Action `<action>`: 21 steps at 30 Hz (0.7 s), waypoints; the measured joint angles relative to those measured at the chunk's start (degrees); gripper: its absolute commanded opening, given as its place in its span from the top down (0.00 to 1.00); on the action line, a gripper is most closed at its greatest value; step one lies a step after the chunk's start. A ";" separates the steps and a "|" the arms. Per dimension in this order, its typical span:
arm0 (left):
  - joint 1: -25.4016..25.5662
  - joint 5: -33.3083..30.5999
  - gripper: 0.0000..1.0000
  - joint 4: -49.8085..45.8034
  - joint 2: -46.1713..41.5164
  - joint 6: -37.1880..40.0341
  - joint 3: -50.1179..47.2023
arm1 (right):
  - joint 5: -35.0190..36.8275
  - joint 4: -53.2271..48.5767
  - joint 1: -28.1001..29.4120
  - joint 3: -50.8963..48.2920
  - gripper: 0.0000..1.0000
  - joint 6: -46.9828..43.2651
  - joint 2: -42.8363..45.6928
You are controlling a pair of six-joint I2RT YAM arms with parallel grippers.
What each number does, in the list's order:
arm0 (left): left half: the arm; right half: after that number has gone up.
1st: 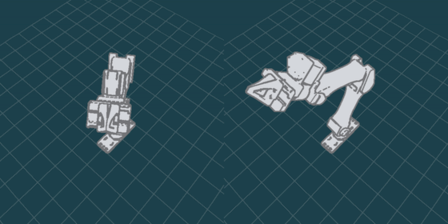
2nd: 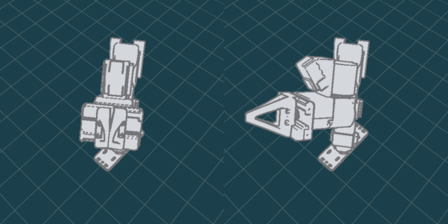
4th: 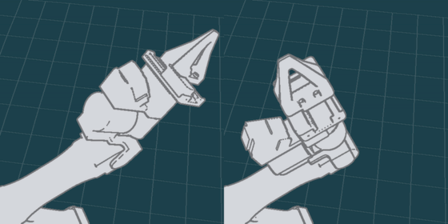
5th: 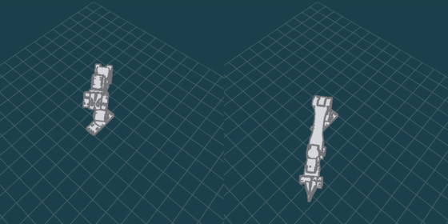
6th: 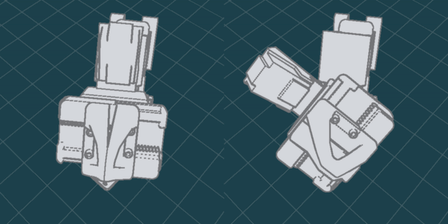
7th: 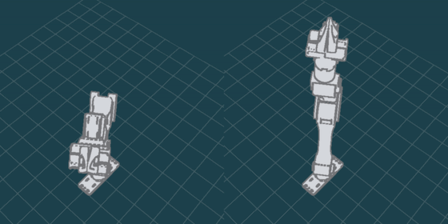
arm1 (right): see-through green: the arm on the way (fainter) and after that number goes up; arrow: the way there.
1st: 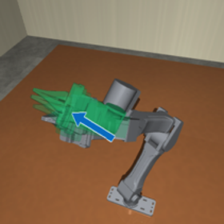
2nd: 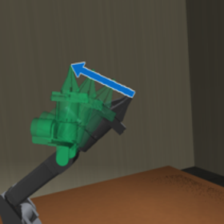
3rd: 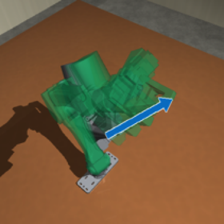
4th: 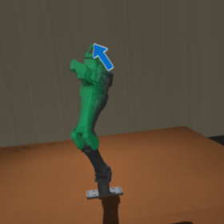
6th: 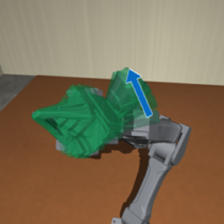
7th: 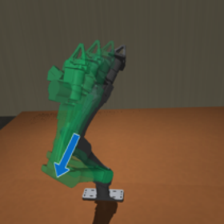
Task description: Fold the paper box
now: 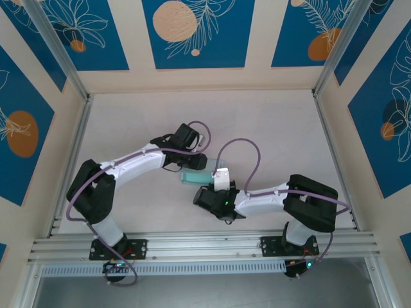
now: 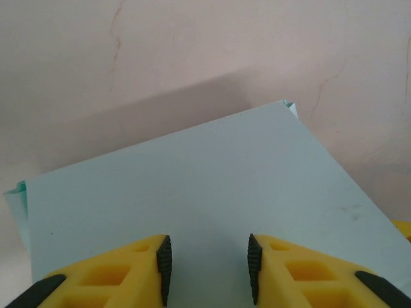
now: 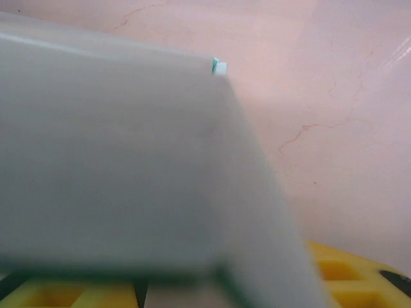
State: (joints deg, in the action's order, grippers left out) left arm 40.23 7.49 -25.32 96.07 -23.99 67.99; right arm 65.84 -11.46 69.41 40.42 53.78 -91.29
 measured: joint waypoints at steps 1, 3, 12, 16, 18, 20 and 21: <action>0.00 -0.02 0.62 0.24 -0.04 -0.13 -0.28 | -0.35 -0.50 0.15 -0.02 0.44 -0.04 0.42; 0.00 -0.02 0.63 0.94 -0.04 -0.50 -0.72 | -1.66 -1.73 0.44 -0.02 0.38 -0.59 1.62; 0.00 -0.04 0.64 4.35 0.13 -1.53 -3.34 | -10.51 -5.79 2.89 -0.02 0.24 -6.08 13.92; 0.00 -0.04 0.64 5.42 0.33 -2.12 -4.20 | -13.53 -7.76 4.92 0.00 0.21 -7.41 21.27; 0.00 -0.09 0.64 5.64 0.44 -2.51 -4.22 | -14.88 -9.66 4.90 0.39 0.20 -7.32 24.50; 0.00 -0.24 0.64 5.86 0.44 -2.69 -4.33 | -17.25 -12.11 3.19 1.44 0.21 -6.64 27.04; 0.00 -0.28 0.64 6.12 0.44 -2.75 -4.52 | -18.88 -13.60 1.44 2.27 0.23 -5.77 28.11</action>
State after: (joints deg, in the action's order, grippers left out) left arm 40.23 7.20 -19.20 96.51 -26.74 63.46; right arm 46.96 -25.06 70.85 42.70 48.01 -63.18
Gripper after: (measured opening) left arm 0.361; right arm 0.793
